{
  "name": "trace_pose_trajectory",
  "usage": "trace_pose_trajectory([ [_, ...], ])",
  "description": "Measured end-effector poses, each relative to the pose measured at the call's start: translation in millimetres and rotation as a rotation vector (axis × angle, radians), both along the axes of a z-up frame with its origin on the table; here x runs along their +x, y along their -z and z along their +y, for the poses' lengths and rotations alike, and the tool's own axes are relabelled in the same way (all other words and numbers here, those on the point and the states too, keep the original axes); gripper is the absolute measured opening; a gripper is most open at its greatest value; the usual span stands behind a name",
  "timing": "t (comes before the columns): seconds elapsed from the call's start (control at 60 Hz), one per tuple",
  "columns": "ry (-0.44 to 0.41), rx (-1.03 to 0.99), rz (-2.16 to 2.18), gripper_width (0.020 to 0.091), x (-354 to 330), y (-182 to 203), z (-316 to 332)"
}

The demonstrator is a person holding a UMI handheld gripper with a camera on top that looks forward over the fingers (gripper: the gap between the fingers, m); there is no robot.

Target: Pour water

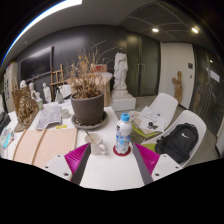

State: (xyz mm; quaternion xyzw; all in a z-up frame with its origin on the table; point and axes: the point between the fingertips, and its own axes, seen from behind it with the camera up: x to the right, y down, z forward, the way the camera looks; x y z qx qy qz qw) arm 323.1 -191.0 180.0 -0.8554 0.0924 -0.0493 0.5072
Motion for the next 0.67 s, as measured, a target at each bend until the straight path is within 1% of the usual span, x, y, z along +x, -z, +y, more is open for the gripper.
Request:
trace_pose_trajectory([
  [0.15,0.029,-0.027,-0.014,0.0858,-45.0,-40.1,-69.6],
  [0.3,0.044,-0.039,-0.051,0.0857,-86.0,-64.2,-130.2],
  [0.45,0.068,-0.052,-0.093,0.0858,-112.8,-72.6,-173.1],
  [0.667,0.102,-0.070,-0.145,0.0855,-122.8,-73.2,-203.1],
])
